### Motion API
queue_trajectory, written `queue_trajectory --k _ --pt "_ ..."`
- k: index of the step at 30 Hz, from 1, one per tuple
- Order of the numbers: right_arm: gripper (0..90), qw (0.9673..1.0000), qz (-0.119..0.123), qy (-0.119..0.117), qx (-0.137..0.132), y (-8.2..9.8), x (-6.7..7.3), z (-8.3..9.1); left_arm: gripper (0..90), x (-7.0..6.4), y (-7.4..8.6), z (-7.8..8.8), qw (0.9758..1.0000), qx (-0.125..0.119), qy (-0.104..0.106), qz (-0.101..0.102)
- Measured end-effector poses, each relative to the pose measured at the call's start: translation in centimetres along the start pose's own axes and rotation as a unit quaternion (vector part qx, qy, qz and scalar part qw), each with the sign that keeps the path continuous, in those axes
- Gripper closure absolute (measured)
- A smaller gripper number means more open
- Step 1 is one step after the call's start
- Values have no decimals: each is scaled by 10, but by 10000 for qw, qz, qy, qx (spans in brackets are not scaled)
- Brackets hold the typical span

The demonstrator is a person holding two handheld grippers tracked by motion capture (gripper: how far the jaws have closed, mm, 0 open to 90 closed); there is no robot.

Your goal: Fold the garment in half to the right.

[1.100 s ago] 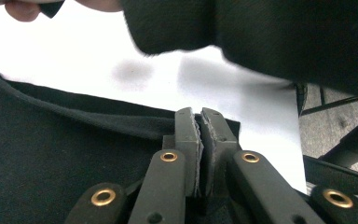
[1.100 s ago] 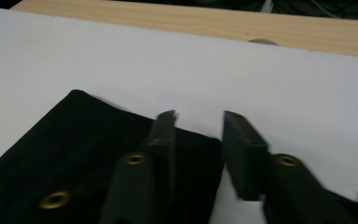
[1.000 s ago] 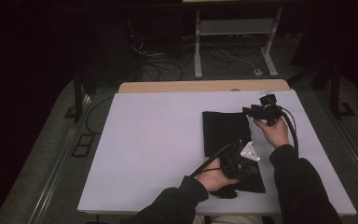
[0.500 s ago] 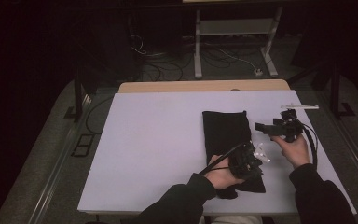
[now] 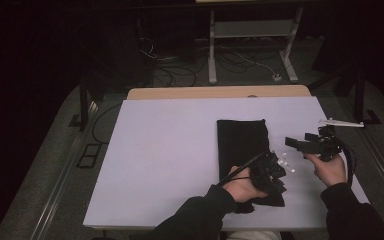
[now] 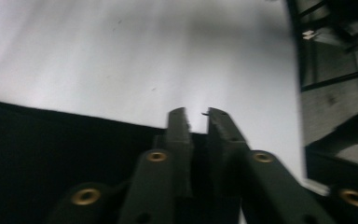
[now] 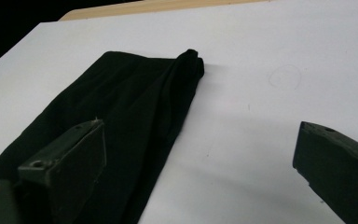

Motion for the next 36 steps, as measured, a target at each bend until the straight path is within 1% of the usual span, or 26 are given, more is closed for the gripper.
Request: queue_trajectory --k 1,2,3,4,5,6,8,10,12,13,14,15,18,20,21,22,25,28,32,34,36 --pt "13 10000 25 -7 -7 1 0 0 647 0 0 3 10000 -41 -28 12" --pt "12 10000 35 -28 -12 1 0 0 574 0 0 7 9999 -67 -32 67" --pt "9 10000 29 -39 12 2 1 1 524 1 0 11 9999 -108 -27 95" --pt "6 10000 45 -34 31 2 1 1 492 2 0 15 9997 -152 -4 167" --pt "6 9999 91 -6 45 3 2 1 470 3 1 19 9997 -169 41 198" --pt "4 9999 124 4 62 3 2 1 424 5 2 22 9994 -201 105 246" --pt "0 9998 182 22 83 4 4 2 362 8 4 30 9989 -321 117 332" --pt "0 9997 247 17 89 5 5 4 229 9 6 36 9984 -448 12 359" --pt "0 9995 292 -23 72 6 6 5 123 12 8 40 9978 -497 60 426" --pt "0 9995 313 -33 80 6 7 6 86 12 9 42 9974 -529 101 471" --pt "0 9993 355 -41 98 7 8 6 32 14 10 44 9973 -544 90 480" --pt "0 9991 408 -28 109 7 8 7 0 15 11 45 9971 -557 77 515" --pt "0 9989 427 -59 164 7 9 9 0 16 14 49 9966 -625 38 527" --pt "0 9988 463 -66 141 7 10 11 0 17 16 52 9971 -620 -23 432" --pt "0 9988 463 -78 126 8 10 12 0 17 17 53 9968 -645 -31 460" --pt "0 9988 469 -92 104 8 11 14 0 17 18 54 9970 -638 -55 424" --pt "0 9988 478 -106 53 9 11 18 0 17 21 58 9971 -635 -136 404" --pt "0 9987 490 -106 16 10 11 23 0 18 25 61 9965 -687 -179 435" --pt "0 9987 500 -102 7 12 12 27 0 21 32 67 9955 -772 -379 406" --pt "0 9987 488 -123 -19 13 13 29 0 22 35 70 9950 -811 -400 427" --pt "0 9986 507 -146 -27 14 15 31 0 22 38 74 9950 -811 -427 388"
Point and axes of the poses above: each handheld gripper's, and its own axes: z roughly backward along the jaws, y roughly out of its underside, x roughly to its left, the point moved 2 cm from there along -z, roughly forward along the jaws, and after that the axes turned 8 degrees about y, right-handed, at the moved point
